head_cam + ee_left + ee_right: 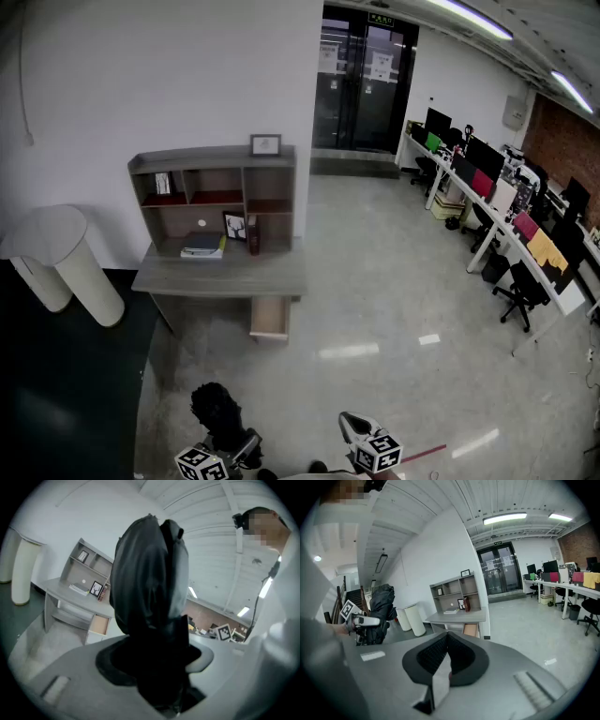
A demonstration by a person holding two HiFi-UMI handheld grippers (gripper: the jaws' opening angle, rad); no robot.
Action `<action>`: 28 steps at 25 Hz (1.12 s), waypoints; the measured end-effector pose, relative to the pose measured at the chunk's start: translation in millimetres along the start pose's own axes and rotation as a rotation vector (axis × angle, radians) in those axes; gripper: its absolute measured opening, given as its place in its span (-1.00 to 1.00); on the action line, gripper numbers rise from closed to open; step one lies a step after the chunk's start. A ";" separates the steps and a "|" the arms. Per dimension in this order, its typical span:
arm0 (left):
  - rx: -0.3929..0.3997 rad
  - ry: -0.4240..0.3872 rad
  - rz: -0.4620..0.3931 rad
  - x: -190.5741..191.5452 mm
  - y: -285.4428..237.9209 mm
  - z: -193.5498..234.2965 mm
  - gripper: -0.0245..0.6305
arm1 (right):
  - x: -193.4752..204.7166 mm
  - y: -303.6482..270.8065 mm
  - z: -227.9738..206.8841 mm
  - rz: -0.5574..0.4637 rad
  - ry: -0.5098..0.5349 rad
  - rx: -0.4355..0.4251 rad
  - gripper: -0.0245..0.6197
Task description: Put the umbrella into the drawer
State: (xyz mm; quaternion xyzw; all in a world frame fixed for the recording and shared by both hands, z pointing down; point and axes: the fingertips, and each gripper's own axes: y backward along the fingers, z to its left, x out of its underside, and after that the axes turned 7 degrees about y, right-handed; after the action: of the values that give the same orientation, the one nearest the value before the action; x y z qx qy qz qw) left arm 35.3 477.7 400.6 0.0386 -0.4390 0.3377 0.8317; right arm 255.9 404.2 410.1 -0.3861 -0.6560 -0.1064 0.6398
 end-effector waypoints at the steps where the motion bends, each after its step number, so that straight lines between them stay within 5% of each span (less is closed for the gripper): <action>1: 0.000 0.002 -0.001 1.0 0.0 1.0 -0.19 | 4.0 -1.0 0.1 0.002 -0.004 -0.004 -0.91; 28: 0.073 0.004 0.050 2.6 26.0 28.9 -0.19 | 18.6 -8.7 38.7 0.015 -0.043 0.031 -0.91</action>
State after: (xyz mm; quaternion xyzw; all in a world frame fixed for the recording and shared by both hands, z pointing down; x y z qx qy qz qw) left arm 0.5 488.7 414.2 0.0571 -0.4257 0.3742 0.8219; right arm 223.2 429.7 424.2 -0.3832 -0.6681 -0.0829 0.6324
